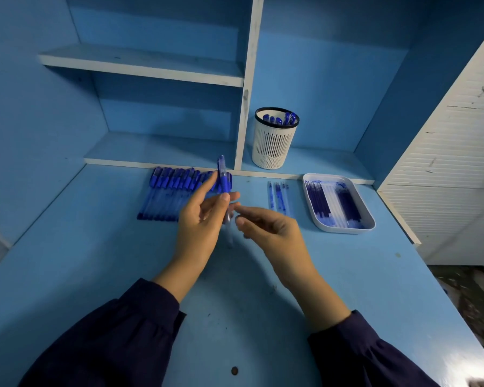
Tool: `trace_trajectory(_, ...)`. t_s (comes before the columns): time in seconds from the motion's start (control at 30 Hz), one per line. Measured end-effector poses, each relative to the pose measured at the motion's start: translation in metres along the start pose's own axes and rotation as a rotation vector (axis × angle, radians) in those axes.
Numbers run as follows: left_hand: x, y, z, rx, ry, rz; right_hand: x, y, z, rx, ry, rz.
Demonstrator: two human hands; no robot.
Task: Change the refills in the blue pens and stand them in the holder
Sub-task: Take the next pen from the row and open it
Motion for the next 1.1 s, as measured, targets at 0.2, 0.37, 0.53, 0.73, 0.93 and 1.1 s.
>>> trace_trajectory(0.2, -0.004, 0.001, 0.009, 0.203, 0.045, -0.136, 0.012, -0.029, -0.005, -0.223, -0.139, -0.024)
trace_trajectory(0.37, 0.0, 0.011, 0.022, 0.358, 0.009, -0.205, 0.012, -0.033, -0.009, -0.204, -0.139, -0.058)
trace_trajectory(0.53, 0.004, 0.009, 0.021, 0.358, 0.039, -0.257, 0.007, -0.033, -0.012, -0.242, -0.162, 0.04)
trace_trajectory(0.73, 0.0, 0.009, 0.016, 0.278, 0.073, -0.2, 0.006, -0.028, -0.011, -0.242, -0.223, 0.0)
trace_trajectory(0.93, -0.001, 0.008, 0.019, 0.343, 0.135, -0.278, 0.006, -0.028, -0.012, -0.257, -0.23, -0.058)
trace_trajectory(1.1, 0.0, 0.008, 0.018, 0.346, 0.118, -0.291, 0.011, -0.028, -0.015, -0.242, -0.237, -0.058)
Point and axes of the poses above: each hand's wrist, its own z-axis away from the middle knuckle, its own y-axis out of the palm, x = y × z, the point moved 5 cm from there along -z, towards the middle knuckle, and after that the axes turned 8 degrees about y, right-handed, at the moved point
